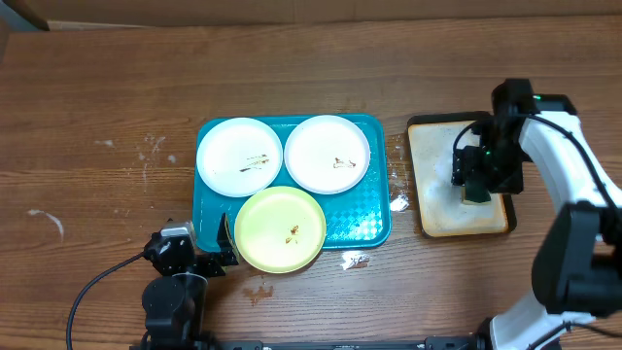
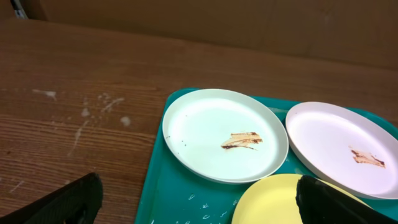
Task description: Clean dirty plates on tray and stack at the side
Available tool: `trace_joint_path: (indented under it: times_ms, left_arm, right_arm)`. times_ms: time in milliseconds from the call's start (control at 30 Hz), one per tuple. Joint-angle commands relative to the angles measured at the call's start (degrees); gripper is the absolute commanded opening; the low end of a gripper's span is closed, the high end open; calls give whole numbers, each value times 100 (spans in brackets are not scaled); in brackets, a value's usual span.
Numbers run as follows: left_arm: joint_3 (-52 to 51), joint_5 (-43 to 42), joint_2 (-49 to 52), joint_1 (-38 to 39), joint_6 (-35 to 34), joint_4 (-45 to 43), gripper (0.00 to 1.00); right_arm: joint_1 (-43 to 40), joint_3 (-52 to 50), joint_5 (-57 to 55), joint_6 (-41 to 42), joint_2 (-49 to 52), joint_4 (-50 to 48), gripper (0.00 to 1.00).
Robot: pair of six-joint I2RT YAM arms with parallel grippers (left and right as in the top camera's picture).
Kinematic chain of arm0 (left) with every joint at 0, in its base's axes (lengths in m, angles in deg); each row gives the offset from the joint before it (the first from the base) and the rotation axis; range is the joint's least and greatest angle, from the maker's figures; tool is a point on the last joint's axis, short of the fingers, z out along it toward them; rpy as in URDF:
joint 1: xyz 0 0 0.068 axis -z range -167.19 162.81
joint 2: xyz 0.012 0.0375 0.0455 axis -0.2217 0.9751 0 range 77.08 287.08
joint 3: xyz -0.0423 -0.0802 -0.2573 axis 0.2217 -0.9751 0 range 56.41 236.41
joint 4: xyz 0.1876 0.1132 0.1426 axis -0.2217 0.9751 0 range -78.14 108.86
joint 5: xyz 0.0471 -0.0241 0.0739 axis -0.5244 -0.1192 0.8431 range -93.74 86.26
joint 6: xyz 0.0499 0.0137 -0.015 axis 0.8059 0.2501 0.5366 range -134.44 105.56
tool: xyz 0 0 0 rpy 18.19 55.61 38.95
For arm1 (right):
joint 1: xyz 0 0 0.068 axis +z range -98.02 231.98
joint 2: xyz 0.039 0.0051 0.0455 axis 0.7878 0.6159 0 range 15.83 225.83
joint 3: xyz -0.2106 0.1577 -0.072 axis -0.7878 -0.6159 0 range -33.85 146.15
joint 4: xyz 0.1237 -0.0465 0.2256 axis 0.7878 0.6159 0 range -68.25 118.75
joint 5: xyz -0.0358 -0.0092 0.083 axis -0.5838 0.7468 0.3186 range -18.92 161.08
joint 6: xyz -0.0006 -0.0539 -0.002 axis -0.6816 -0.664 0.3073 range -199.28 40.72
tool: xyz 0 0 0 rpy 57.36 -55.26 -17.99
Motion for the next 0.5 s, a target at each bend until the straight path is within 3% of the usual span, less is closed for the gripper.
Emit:
trace_joint_path:
  times_ms: [0, 467]
  left_arm:
    - [-52, 13, -37, -31, 2, -9, 100]
    - [-52, 13, -39, -31, 2, -7, 100]
  right_arm:
    - [-26, -26, 22, -118, 179, -79, 79]
    - [-901, -26, 275, -223, 330, -496, 78]
